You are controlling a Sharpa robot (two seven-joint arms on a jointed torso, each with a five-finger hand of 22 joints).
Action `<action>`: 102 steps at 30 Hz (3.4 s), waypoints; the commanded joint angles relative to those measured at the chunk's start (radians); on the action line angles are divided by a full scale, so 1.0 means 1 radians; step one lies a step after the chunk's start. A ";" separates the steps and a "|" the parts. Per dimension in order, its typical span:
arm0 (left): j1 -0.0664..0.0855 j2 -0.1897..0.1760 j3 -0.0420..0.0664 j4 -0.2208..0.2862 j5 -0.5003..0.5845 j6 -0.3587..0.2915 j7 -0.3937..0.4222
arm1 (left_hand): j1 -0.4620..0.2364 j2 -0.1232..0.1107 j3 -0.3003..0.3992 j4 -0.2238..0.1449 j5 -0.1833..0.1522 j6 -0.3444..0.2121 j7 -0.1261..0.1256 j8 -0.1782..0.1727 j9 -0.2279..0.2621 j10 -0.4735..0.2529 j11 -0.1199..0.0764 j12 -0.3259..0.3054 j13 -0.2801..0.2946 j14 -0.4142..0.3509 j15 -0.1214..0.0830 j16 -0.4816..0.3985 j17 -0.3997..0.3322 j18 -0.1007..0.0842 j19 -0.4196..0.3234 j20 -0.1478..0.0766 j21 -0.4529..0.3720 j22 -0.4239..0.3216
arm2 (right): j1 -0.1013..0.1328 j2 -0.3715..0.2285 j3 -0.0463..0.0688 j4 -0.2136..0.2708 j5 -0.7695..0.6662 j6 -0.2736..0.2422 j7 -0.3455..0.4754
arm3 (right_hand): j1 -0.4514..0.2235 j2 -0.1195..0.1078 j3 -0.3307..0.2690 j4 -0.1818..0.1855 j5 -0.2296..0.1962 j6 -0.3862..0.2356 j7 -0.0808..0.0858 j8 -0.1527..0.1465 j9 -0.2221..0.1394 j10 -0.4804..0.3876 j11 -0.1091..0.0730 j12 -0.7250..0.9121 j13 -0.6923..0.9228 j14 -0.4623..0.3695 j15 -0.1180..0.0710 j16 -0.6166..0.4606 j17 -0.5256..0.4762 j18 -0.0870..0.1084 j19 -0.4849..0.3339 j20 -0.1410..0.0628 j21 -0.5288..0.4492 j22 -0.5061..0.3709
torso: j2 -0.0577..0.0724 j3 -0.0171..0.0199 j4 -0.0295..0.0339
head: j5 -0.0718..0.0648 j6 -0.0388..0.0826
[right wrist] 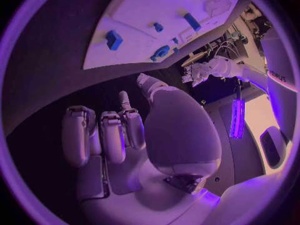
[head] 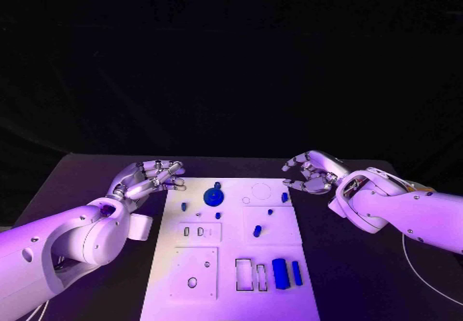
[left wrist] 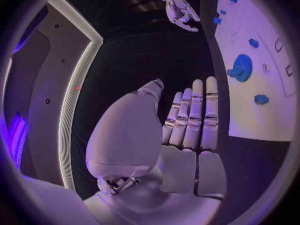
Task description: Assemble the parts on the task board
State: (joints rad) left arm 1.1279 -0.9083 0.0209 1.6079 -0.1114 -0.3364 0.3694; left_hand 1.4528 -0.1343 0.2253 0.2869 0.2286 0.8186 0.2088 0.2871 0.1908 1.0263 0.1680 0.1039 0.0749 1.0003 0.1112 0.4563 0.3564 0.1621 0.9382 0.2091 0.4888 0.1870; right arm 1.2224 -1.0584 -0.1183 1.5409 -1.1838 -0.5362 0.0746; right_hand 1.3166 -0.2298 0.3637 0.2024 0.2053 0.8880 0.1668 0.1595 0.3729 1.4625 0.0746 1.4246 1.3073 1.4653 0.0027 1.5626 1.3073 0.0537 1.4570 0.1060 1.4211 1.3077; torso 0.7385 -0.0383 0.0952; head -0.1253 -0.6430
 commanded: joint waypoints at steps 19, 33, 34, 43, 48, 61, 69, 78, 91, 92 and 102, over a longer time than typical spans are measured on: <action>-0.002 0.005 0.000 -0.006 0.002 0.028 0.008 | 0.002 0.002 0.005 0.000 -0.005 0.008 0.016 0.003 0.002 0.006 -0.001 0.007 0.001 -0.006 0.000 0.004 0.002 0.020 -0.009 0.001 0.006 0.001 | -0.059 0.002 -0.004 -0.066 0.013 0.130 0.063 | 0.017 -0.012 -0.038 -0.012 -0.008 -0.036 0.008 -0.022 -0.001 -0.004 0.014 -0.009 0.128 0.096 0.012 -0.002 0.221 -0.006 -0.004 0.012 -0.007 0.095 | -0.002 -0.0032 0.0022 | -0.008 -0.014; -0.002 0.004 0.000 -0.007 0.002 0.030 0.008 | 0.002 0.002 0.005 0.000 -0.005 0.008 0.016 0.003 0.002 0.006 -0.001 0.007 0.001 -0.006 0.000 0.004 0.002 0.020 -0.009 0.001 0.006 0.001 | -0.075 0.037 -0.004 -0.086 0.010 0.113 0.040 | 0.040 0.028 -0.038 -0.019 -0.020 -0.001 0.003 -0.004 0.011 0.009 0.010 0.011 0.143 0.098 0.010 0.000 0.229 -0.008 0.002 0.012 -0.001 0.103 | -0.002 -0.0033 0.0015 | -0.003 -0.016; -0.002 0.004 0.000 -0.007 0.002 0.030 0.008 | 0.002 0.002 0.005 0.000 -0.005 0.008 0.016 0.003 0.002 0.006 -0.001 0.007 0.001 -0.006 0.000 0.004 0.002 0.020 -0.009 0.001 0.006 0.001 | -0.076 0.039 -0.004 -0.087 0.009 0.113 0.039 | 0.048 0.037 -0.033 -0.023 -0.022 0.009 0.001 0.001 0.014 0.011 0.008 0.013 0.145 0.098 0.009 0.000 0.229 -0.008 0.002 0.011 -0.001 0.104 | -0.002 -0.0029 0.0010 | -0.002 -0.018; -0.002 0.004 0.000 -0.009 0.002 0.030 0.007 | 0.003 -0.001 0.006 0.000 -0.005 0.006 0.017 0.002 0.002 0.005 0.000 0.006 0.001 -0.007 0.000 0.005 0.003 0.019 -0.010 0.000 0.007 0.001 | -0.087 0.060 -0.004 -0.102 -0.022 0.105 0.017 | 0.069 0.055 -0.012 -0.037 -0.030 0.028 -0.002 0.007 0.016 0.018 0.004 0.023 0.153 0.100 0.006 0.002 0.237 -0.011 0.010 0.008 0.008 0.114 | -0.003 -0.0035 0.0016 | 0.001 -0.018; -0.002 0.005 0.000 -0.010 0.002 0.031 0.006 | 0.003 -0.001 0.006 0.000 -0.005 0.006 0.017 0.002 0.002 0.005 0.000 0.006 0.001 -0.007 0.000 0.005 0.003 0.019 -0.010 0.000 0.007 0.001 | -0.088 0.065 -0.004 -0.107 -0.025 0.100 0.013 | 0.069 0.056 -0.011 -0.037 -0.030 0.029 -0.003 0.007 0.017 0.019 0.004 0.023 0.154 0.100 0.005 0.002 0.238 -0.011 0.010 0.008 0.009 0.116 | -0.003 -0.0037 0.0021 | 0.001 -0.020; -0.002 0.003 0.000 -0.010 0.002 0.035 0.003 | 0.003 0.000 0.007 0.000 -0.005 0.006 0.017 0.002 0.002 0.005 0.000 0.005 0.001 -0.008 0.000 0.005 0.004 0.019 -0.011 0.000 0.008 0.001 | -0.090 0.072 -0.004 -0.113 -0.024 0.085 0.012 | 0.065 0.070 0.001 -0.035 -0.031 0.050 -0.008 0.013 0.019 0.024 0.000 0.029 0.158 0.100 0.002 0.003 0.240 -0.012 0.013 0.005 0.012 0.120 | -0.002 -0.0037 0.0006 | 0.002 -0.024; -0.002 0.002 0.000 -0.011 0.002 0.037 0.001 | 0.003 0.000 0.007 0.000 -0.005 0.006 0.017 0.002 0.002 0.005 0.000 0.005 0.001 -0.008 0.000 0.005 0.004 0.019 -0.011 0.000 0.008 0.001 | -0.090 0.073 -0.004 -0.114 -0.004 0.053 0.026 | 0.066 0.116 0.046 -0.043 -0.071 0.124 -0.044 0.059 0.039 0.038 -0.031 0.045 0.171 0.102 -0.025 0.005 0.248 -0.015 0.021 -0.018 0.021 0.133 | -0.003 -0.0034 0.0003 | 0.003 -0.026; -0.002 0.001 0.000 -0.011 0.002 0.038 -0.001 | 0.003 0.000 0.007 0.000 -0.005 0.006 0.017 0.002 0.002 0.005 0.000 0.005 0.001 -0.008 0.000 0.005 0.004 0.019 -0.011 0.000 0.008 0.001 | -0.090 0.072 -0.003 -0.109 0.005 0.011 0.029 | 0.073 0.132 0.073 -0.058 -0.080 0.145 -0.059 0.084 0.052 0.044 -0.044 0.050 0.177 0.103 -0.037 0.006 0.254 -0.017 0.026 -0.028 0.028 0.141 | -0.002 -0.0037 -0.0001 | 0.002 -0.028; -0.002 0.002 0.000 -0.018 0.002 0.038 -0.002 | 0.002 0.000 0.007 0.000 -0.005 0.006 0.017 0.002 0.002 0.005 0.000 0.005 0.001 -0.008 0.000 0.006 0.005 0.019 -0.011 0.000 0.009 0.002 | -0.067 0.062 -0.002 0.052 -0.064 -0.041 -0.123 | 0.071 0.139 0.088 -0.066 -0.068 0.143 -0.062 0.093 0.059 0.043 -0.049 0.047 0.174 0.104 -0.040 0.007 0.258 -0.017 0.027 -0.033 0.028 0.142 | -0.007 -0.0049 -0.0014 | 0.013 -0.030; -0.002 0.002 0.000 -0.019 0.002 0.038 -0.002 | 0.002 0.000 0.007 0.000 -0.005 0.006 0.017 0.002 0.002 0.005 0.000 0.005 0.001 -0.008 0.000 0.006 0.005 0.019 -0.011 0.000 0.009 0.002 | -0.064 0.066 -0.001 0.070 -0.075 -0.043 -0.144 | 0.068 0.140 0.088 -0.065 -0.068 0.142 -0.062 0.093 0.060 0.043 -0.048 0.047 0.175 0.104 -0.040 0.007 0.258 -0.017 0.028 -0.034 0.029 0.143 | -0.008 -0.0048 -0.0015 | 0.016 -0.031; -0.002 0.016 -0.001 -0.034 0.002 0.036 -0.003 | 0.002 -0.001 0.007 0.001 -0.006 0.006 0.016 0.002 0.003 0.006 0.000 0.005 0.001 -0.008 0.000 0.006 0.006 0.019 -0.012 0.001 0.009 0.002 | -0.038 0.185 -0.004 0.158 -0.163 -0.014 -0.286 | 0.051 0.136 0.088 -0.061 -0.069 0.142 -0.063 0.099 0.064 0.043 -0.049 0.046 0.174 0.104 -0.041 0.007 0.256 -0.018 0.028 -0.035 0.029 0.144 | -0.013 -0.0059 0.0008 | 0.029 -0.036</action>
State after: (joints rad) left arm 1.1257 -0.8963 0.0194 1.5742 -0.1114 -0.3156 0.3623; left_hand 1.4528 -0.1343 0.2251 0.2869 0.2286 0.8186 0.2089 0.2870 0.1917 1.0261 0.1680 0.1041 0.0742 1.0004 0.1113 0.4560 0.3606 0.1620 0.9307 0.2090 0.4927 0.1874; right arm 1.1840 -0.8812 -0.1211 1.6958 -1.2834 -0.5621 -0.1277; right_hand 1.3738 -0.0971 0.4480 0.1364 0.1338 1.0004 0.1318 0.2120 0.3901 1.4660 0.0315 1.4701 1.3073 1.4665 -0.0325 1.5666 1.3076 0.0535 1.4661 0.0785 1.4461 1.3074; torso 0.7264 -0.0433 0.0939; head -0.1014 -0.6779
